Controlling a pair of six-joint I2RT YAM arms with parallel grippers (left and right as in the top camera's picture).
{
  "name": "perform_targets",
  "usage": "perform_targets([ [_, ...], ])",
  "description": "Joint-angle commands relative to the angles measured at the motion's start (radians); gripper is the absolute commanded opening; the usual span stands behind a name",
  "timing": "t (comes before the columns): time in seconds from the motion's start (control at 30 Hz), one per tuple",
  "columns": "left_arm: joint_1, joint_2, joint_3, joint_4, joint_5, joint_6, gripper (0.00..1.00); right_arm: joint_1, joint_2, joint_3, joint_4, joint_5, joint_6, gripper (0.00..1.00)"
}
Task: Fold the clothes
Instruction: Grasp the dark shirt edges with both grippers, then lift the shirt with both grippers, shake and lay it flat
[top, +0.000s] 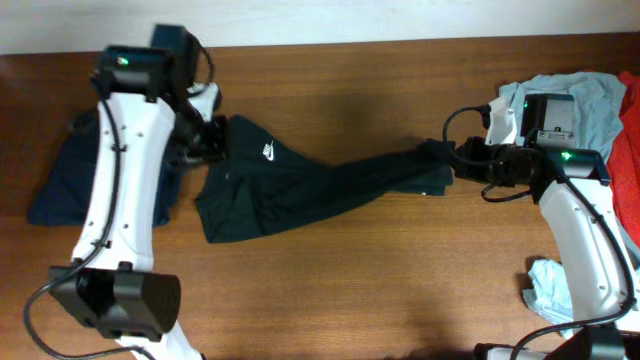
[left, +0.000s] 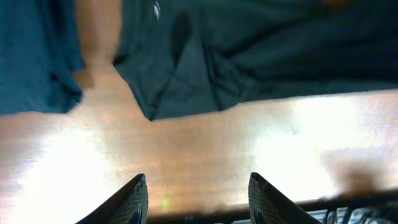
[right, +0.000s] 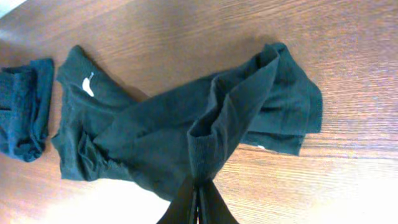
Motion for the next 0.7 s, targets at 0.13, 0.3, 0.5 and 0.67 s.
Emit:
perform_targets([
  [0.13, -0.113, -0.129, -0.406, 0.159, 0.014, -0.071, 0.52, 0.004, -0.011, 0.012, 0.034, 0.006, -0.010, 0.04],
  [0.3, -0.150, -0.129, -0.666, 0.394, -0.009, -0.211, 0.53, 0.004, -0.011, 0.012, 0.033, 0.006, -0.010, 0.04],
  [0.5, -0.108, -0.129, -0.827, 0.719, -0.062, -0.309, 0.61, 0.005, -0.011, 0.012, 0.033, 0.000, -0.010, 0.04],
  [0.67, -0.093, -0.126, -0.851, 0.895, -0.121, -0.246, 0.64, 0.005, -0.011, 0.012, 0.032, -0.016, -0.010, 0.04],
])
